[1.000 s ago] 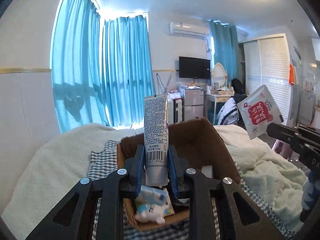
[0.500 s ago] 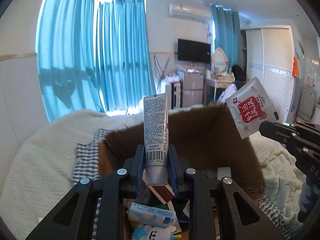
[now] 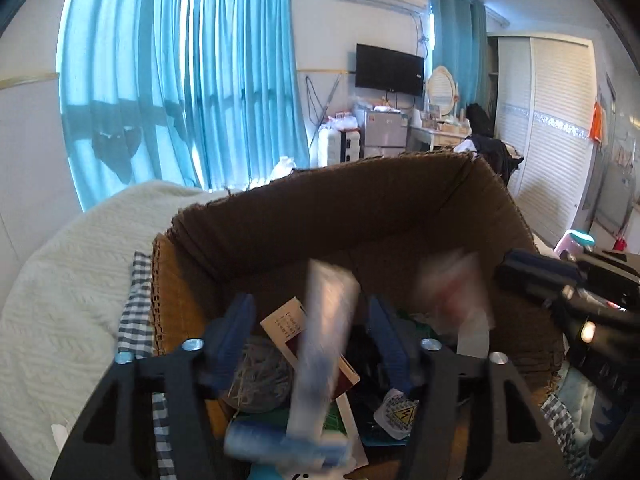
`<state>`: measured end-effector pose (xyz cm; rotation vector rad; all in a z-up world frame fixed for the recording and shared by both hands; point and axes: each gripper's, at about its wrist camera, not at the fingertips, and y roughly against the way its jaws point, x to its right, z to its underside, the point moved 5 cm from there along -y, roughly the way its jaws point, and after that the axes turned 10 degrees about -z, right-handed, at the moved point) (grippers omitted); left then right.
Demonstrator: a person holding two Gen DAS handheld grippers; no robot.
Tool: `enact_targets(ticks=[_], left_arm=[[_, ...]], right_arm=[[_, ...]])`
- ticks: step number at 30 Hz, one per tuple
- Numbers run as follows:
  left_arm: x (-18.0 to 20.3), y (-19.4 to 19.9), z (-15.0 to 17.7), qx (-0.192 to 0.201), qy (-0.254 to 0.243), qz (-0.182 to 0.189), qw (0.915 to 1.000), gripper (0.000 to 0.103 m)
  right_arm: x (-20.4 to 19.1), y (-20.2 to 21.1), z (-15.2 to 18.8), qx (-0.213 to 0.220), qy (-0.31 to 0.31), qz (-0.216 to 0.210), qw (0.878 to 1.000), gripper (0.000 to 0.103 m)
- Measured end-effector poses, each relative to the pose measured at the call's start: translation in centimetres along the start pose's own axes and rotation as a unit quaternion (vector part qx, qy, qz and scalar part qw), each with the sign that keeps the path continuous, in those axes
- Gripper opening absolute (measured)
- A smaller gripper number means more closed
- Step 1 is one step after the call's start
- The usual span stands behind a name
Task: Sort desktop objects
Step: 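Carry the tube and sachet over the box and open both grippers, then withdraw both grippers from the box toward the remaining items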
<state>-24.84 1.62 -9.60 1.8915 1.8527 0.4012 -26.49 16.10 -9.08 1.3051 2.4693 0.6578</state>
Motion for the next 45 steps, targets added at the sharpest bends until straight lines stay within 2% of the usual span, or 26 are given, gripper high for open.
enact_targets(ticks=[1,2,5,8,10,14,15,16,18,21,25,31,38,40,45], left_arm=[[0.2,0.2,-0.1,0.002,-0.003,0.001,1.0000,0.064],[0.3,0.5,-0.4,0.004,-0.006,0.002,1.0000,0.067],[0.2,1.3,-0.8,0.013,-0.003,0.002,0.9999,0.080],[-0.3,2.4,-1.5,0.022,0.010,0.002,0.9997,0.084],[-0.7,3.1,-1.8,0.028,0.018,0.003,0.9994,0.089],[-1.8,5.4,-2.7,0.047,0.033,-0.002,0.9983,0.099],[-2.0,5.8,-2.8,0.052,0.036,-0.003,0.9980,0.102],[-2.2,6.4,-3.0,0.058,0.041,-0.004,0.9975,0.103],[-2.7,7.6,-3.1,0.067,0.049,-0.005,0.9965,0.103],[-3.5,9.1,-3.2,0.081,0.062,-0.010,0.9948,0.103],[-4.2,10.8,-3.1,0.097,0.077,-0.013,0.9922,0.103],[-3.9,11.9,-0.4,0.095,0.096,-0.020,0.9907,0.103],[-2.8,11.5,4.1,0.077,0.092,-0.060,0.9909,0.103],[-2.7,11.7,5.4,0.076,0.099,-0.090,0.9881,0.103],[-1.2,10.7,8.6,0.052,0.093,-0.073,0.9916,0.103]], right_arm=[[0.0,0.0,0.1,0.000,0.002,0.005,1.000,0.031],[-0.1,0.2,-0.1,0.004,0.002,0.010,1.000,0.038],[0.0,1.2,-0.5,0.018,-0.005,0.012,1.000,0.040],[0.0,2.7,-1.4,0.036,-0.005,0.025,0.999,0.046],[0.3,4.3,-2.0,0.056,-0.017,0.027,0.998,0.063],[0.7,7.2,-2.8,0.089,-0.035,0.037,0.995,0.074],[0.6,7.9,-3.1,0.097,-0.037,0.040,0.994,0.081],[0.5,8.7,-3.3,0.107,-0.037,0.045,0.993,0.088],[0.4,10.5,-3.7,0.131,-0.040,0.052,0.989,0.093],[0.3,12.0,-4.0,0.145,-0.043,0.056,0.987,0.103],[-0.4,13.6,-4.1,0.155,-0.034,0.060,0.985,0.103],[-1.7,14.3,-2.6,0.147,-0.025,0.057,0.987,0.103],[-2.0,14.2,0.4,0.120,-0.024,0.050,0.991,0.103],[-1.9,14.3,1.6,0.119,-0.032,0.049,0.991,0.103],[-1.9,14.1,5.2,0.093,-0.055,0.048,0.993,0.103]])
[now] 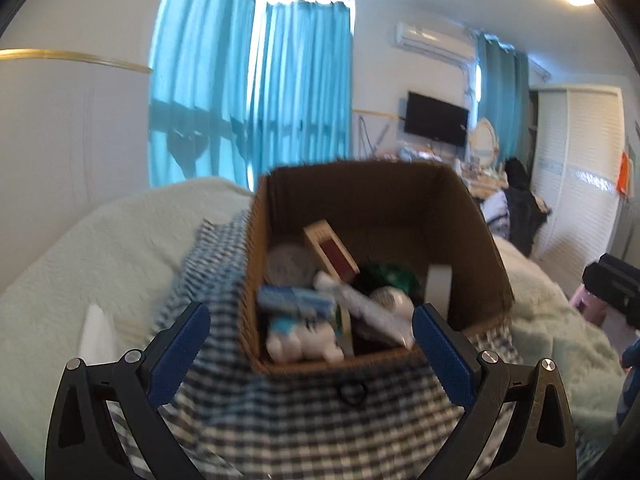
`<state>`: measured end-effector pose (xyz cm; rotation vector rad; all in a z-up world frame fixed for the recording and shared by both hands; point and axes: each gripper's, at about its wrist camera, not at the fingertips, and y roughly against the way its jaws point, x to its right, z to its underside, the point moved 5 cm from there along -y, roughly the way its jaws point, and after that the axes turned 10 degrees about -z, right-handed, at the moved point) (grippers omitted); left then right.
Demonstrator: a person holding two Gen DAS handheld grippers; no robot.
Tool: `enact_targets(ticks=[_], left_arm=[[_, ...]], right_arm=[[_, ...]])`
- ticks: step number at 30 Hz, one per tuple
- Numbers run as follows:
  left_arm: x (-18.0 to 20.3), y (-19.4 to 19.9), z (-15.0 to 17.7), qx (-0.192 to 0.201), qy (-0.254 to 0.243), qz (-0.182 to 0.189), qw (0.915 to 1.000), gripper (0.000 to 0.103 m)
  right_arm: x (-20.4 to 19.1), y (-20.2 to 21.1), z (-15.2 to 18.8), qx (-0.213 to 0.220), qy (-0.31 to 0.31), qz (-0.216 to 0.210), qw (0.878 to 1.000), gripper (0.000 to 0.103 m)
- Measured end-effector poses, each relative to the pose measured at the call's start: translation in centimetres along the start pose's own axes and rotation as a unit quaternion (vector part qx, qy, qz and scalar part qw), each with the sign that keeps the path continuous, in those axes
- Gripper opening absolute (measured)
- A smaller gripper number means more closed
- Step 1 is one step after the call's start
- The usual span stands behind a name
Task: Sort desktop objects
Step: 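Withdraw both grippers from the box toward the remaining items, then grasp the black hair tie with the left gripper while the right gripper grasps the white comb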
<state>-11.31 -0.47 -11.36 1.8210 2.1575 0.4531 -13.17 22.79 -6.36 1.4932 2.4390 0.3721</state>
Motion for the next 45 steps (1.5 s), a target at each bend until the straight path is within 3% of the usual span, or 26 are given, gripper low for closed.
enact_targets(ticks=[10,17,22,24,29,31,32,33,34,37,38,41,45], left_arm=[[3.1,-2.9,6.5,-0.066,-0.044,0.021,0.9966,0.103],[4.7,-5.6,9.5,-0.080,-0.064,0.008,0.9947,0.099],[6.2,-8.0,10.1,-0.079,-0.072,0.011,0.9942,0.092],[6.5,-9.2,10.7,-0.088,-0.077,0.009,0.9931,0.084],[6.6,-11.4,11.8,-0.114,-0.076,-0.004,0.9905,0.079],[6.9,-11.9,12.0,-0.121,-0.081,-0.004,0.9894,0.077],[7.0,-12.4,12.3,-0.128,-0.083,-0.004,0.9882,0.073],[7.1,-12.7,12.5,-0.135,-0.084,-0.001,0.9873,0.064],[7.1,-13.0,12.7,-0.140,-0.084,0.002,0.9865,0.059],[7.1,-13.0,12.8,-0.146,-0.080,0.016,0.9860,0.022],[7.0,-12.8,12.8,-0.146,-0.079,0.023,0.9859,0.015],[6.7,-12.3,12.7,-0.144,-0.072,0.035,0.9864,0.008],[6.7,-10.9,12.3,-0.130,-0.073,0.046,0.9877,0.007]], right_arm=[[1.7,-2.6,10.1,-0.112,-0.006,-0.008,0.994,0.103],[2.7,-4.3,13.3,-0.154,-0.020,-0.022,0.988,0.099],[3.2,-5.9,16.1,-0.190,-0.030,-0.026,0.981,0.085],[3.4,-6.4,16.7,-0.200,-0.033,-0.026,0.979,0.085],[3.7,-7.6,17.8,-0.213,-0.045,-0.029,0.976,0.085],[3.6,-8.2,18.2,-0.221,-0.048,-0.034,0.974,0.077],[3.5,-8.5,18.4,-0.226,-0.047,-0.036,0.972,0.072],[3.4,-8.8,18.6,-0.233,-0.046,-0.039,0.971,0.058],[3.1,-9.4,19.3,-0.251,-0.045,-0.049,0.966,0.054],[3.1,-9.8,19.9,-0.258,-0.044,-0.047,0.964,0.054],[3.2,-9.7,19.9,-0.258,-0.045,-0.046,0.964,0.052],[3.1,-9.3,19.7,-0.257,-0.043,-0.043,0.964,0.045],[2.6,-8.8,19.6,-0.254,-0.032,-0.037,0.966,0.040]])
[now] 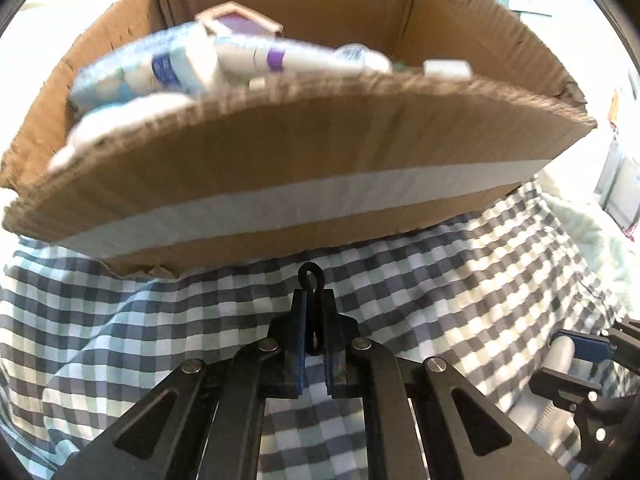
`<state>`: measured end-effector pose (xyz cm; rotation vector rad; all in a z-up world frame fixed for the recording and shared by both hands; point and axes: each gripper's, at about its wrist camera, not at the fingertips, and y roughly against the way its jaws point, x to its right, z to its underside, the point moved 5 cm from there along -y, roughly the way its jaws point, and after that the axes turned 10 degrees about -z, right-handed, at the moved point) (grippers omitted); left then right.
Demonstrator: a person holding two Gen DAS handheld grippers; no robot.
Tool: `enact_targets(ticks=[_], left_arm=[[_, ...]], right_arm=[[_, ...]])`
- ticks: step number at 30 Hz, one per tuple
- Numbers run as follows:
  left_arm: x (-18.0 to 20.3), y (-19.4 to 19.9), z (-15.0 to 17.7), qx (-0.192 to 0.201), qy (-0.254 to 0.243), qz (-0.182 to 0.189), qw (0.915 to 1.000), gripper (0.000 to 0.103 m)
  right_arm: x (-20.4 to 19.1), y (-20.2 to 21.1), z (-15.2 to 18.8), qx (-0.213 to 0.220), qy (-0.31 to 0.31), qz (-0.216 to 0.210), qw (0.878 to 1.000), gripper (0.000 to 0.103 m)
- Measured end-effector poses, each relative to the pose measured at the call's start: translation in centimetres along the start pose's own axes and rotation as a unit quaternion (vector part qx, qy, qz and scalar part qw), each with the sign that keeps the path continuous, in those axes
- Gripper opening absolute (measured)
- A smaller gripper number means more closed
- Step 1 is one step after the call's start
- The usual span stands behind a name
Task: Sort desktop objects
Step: 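Grasp the black hair tie with the left gripper while the right gripper grasps the white comb, then carry the hair tie and comb over the box and open both grippers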
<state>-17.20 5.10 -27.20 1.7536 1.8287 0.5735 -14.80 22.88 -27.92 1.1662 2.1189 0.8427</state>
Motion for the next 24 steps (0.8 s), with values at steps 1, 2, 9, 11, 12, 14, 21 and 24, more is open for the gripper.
enact_targets(ticks=[1,2,9,11,12,14,21,24], left_arm=[[0.1,0.4,0.0,0.003,-0.002,0.001,1.0000,0.007],[0.1,1.0,0.1,0.007,-0.005,0.002,1.0000,0.007],[0.4,3.9,1.1,0.017,-0.013,0.006,0.9998,0.007],[0.5,5.0,1.3,0.021,-0.014,0.011,0.9996,0.007],[0.5,5.6,1.3,0.024,-0.014,0.012,0.9995,0.007],[0.1,7.0,1.5,0.029,-0.006,0.015,0.9994,0.007],[0.2,9.9,-0.2,0.055,0.012,0.027,0.9980,0.007],[0.4,11.6,-0.6,0.074,0.015,0.031,0.9966,0.007]], right_arm=[[-0.2,0.4,0.0,0.003,0.003,0.001,1.000,0.037],[-0.4,0.5,0.0,0.006,0.004,0.001,1.000,0.037],[-1.3,3.2,-0.3,0.040,0.018,-0.001,0.999,0.037],[-1.6,4.0,-0.6,0.052,0.017,0.001,0.998,0.037],[-1.7,4.3,-0.7,0.057,0.017,0.001,0.998,0.037],[-1.9,5.3,-1.1,0.072,0.016,0.002,0.997,0.037],[-3.1,7.1,-3.0,0.123,0.025,-0.004,0.992,0.037],[-3.6,8.0,-3.1,0.137,0.028,-0.002,0.990,0.037]])
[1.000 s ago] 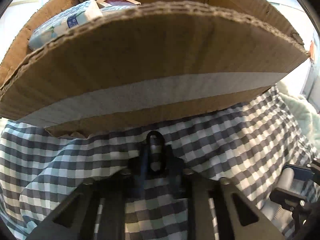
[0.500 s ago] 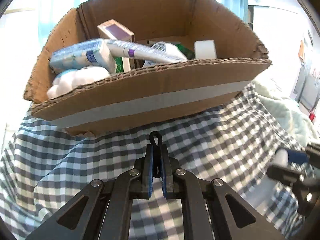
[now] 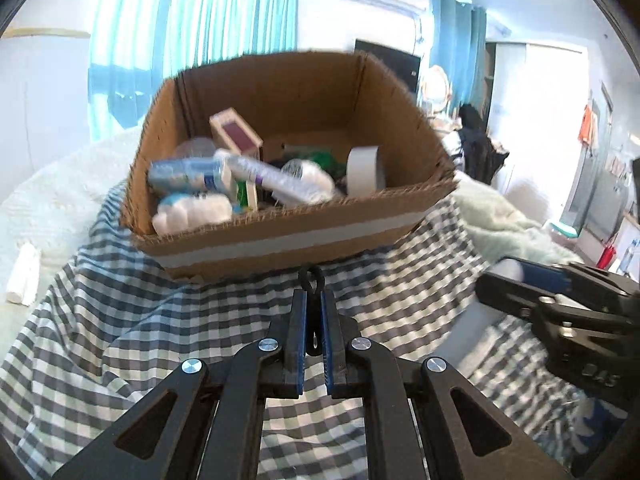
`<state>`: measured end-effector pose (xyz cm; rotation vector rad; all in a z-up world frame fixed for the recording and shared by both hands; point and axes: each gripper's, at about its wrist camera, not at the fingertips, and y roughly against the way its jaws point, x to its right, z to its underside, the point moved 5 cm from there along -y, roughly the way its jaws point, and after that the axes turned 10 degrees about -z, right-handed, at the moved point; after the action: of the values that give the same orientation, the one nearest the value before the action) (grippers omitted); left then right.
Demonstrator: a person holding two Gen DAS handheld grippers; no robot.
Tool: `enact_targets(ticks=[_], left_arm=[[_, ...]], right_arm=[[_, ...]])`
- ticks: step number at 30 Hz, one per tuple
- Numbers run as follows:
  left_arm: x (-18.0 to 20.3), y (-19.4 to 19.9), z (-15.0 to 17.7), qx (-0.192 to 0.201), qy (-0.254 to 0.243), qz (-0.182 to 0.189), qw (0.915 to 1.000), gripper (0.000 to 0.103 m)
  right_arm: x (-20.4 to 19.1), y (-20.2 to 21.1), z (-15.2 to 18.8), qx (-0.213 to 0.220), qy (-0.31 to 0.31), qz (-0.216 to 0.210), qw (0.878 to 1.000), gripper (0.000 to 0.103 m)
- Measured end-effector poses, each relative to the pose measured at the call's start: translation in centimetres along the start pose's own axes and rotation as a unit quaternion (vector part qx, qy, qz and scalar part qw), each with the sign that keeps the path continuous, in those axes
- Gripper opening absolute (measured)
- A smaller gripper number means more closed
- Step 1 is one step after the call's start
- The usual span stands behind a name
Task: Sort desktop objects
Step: 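Carry the hair tie and comb over the box and open both grippers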
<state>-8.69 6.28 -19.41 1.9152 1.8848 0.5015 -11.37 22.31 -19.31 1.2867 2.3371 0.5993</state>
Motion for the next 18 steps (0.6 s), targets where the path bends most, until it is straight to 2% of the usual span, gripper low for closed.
enact_targets(ticks=[4,8,18], left_arm=[[0.4,1.5,-1.1,0.026,0.003,0.001,0.9996,0.007],[-0.7,3.8,-2.8,0.054,0.020,0.001,0.9984,0.007],[-3.2,7.4,-7.6,0.120,0.034,-0.020,0.9920,0.007]], right_arm=[[-1.5,0.5,-1.7,0.005,0.015,0.004,1.000,0.037],[-3.4,1.1,-3.9,0.026,0.022,-0.016,0.999,0.037],[-6.1,2.5,-7.8,0.061,0.044,-0.019,0.997,0.037]])
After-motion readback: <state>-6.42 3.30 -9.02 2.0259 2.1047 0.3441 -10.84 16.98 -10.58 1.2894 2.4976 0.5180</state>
